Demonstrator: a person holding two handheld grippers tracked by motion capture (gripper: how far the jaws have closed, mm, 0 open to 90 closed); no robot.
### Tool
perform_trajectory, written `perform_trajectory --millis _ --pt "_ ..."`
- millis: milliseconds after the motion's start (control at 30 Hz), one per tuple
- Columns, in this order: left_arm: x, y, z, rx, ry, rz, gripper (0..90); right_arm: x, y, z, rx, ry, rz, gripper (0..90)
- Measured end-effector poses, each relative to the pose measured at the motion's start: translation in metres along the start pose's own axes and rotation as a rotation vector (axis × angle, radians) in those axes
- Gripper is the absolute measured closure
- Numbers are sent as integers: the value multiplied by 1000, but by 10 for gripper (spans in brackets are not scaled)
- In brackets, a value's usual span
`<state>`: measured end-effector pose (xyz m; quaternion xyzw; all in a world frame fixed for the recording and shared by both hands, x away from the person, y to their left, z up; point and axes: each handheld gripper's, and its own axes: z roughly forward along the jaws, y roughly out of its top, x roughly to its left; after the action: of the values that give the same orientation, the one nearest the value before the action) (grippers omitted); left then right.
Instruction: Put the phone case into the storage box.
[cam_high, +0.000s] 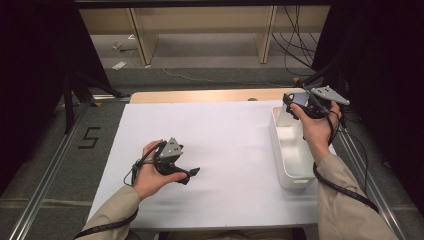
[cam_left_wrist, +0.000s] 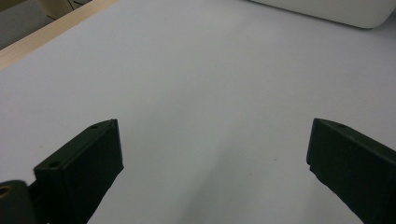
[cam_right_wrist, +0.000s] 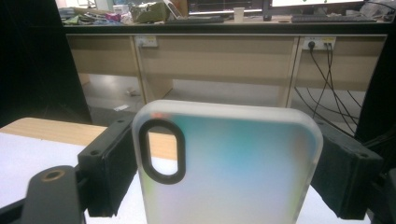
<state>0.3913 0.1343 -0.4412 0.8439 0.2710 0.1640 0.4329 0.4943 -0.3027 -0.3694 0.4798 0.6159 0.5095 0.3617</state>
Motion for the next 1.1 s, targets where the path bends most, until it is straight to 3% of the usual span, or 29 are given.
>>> perform_trajectory --millis 1100 --pt "0 0 0 2 0 1 29 -3 -3 11 22 -14 -13 182"
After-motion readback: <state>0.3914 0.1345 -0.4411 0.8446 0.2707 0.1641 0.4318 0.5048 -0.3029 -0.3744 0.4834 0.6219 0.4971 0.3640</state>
